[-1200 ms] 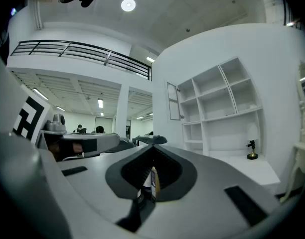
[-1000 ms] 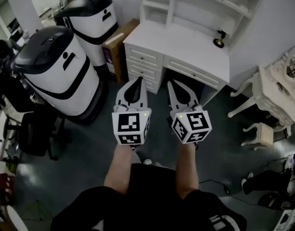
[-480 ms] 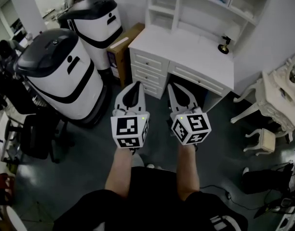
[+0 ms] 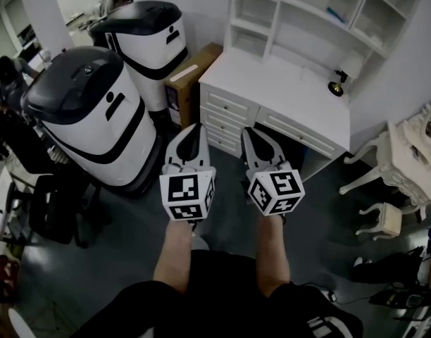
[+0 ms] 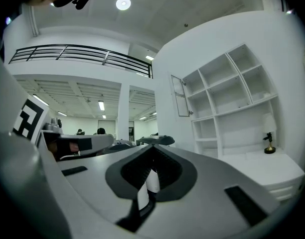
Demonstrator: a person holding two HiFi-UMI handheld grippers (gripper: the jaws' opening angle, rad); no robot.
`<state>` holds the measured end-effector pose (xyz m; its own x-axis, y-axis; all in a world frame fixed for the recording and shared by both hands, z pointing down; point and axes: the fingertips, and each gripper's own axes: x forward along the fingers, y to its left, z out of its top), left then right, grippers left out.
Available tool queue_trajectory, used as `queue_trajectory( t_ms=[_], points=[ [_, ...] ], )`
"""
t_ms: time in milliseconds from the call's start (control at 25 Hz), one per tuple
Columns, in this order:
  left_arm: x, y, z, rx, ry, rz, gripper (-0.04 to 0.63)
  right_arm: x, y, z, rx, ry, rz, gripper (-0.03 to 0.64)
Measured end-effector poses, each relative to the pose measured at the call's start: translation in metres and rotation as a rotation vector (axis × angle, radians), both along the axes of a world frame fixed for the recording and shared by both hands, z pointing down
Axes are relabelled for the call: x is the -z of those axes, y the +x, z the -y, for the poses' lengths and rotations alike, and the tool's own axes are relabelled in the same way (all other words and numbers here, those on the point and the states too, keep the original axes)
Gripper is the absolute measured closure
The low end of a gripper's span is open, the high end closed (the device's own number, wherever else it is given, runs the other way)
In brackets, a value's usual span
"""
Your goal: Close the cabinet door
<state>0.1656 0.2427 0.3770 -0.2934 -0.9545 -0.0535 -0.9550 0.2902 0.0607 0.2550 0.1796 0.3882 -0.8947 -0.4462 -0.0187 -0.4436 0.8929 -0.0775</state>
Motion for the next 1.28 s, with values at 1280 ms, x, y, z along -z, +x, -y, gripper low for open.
queue_trajectory(
  t_ms=[1280],
  points=[
    [-0.020, -0.177, 0.031, -0.062, 0.048, -0.096, 0.584, -0.004, -0.165, 0.030, -0.108, 0.065, -0.088, 0.597]
  ],
)
